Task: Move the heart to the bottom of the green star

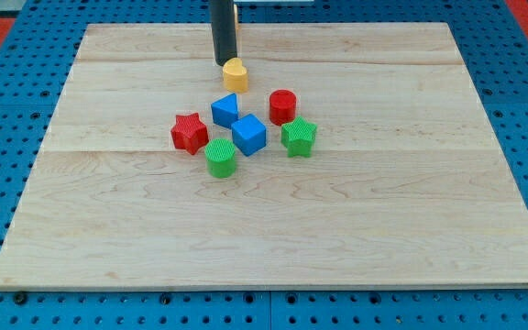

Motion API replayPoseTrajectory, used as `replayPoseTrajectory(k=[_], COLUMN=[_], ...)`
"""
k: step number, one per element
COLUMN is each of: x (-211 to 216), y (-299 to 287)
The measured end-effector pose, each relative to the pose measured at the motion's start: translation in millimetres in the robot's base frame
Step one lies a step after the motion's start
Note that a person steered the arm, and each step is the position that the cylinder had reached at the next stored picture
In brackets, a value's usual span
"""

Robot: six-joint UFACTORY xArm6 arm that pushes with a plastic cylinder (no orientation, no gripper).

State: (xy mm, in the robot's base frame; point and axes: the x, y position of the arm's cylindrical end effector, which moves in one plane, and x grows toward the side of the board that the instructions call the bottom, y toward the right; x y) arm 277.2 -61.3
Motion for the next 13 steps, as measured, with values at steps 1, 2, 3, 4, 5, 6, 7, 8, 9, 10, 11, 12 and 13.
replayPoseTrajectory(k=[1, 2, 3, 4, 5, 6, 7, 8, 9, 10, 11, 12, 13], x=[8.2, 35.8, 31.1, 19.7, -12.2, 15.4, 69.0, 15.3, -17.9, 28.9, 105.9, 118.4, 157.3], y=[-67.2, -39.1, 56.1, 94.7, 84.2, 139.0, 145.9, 146.7, 163.8, 184.3, 162.7, 182.5, 160.1])
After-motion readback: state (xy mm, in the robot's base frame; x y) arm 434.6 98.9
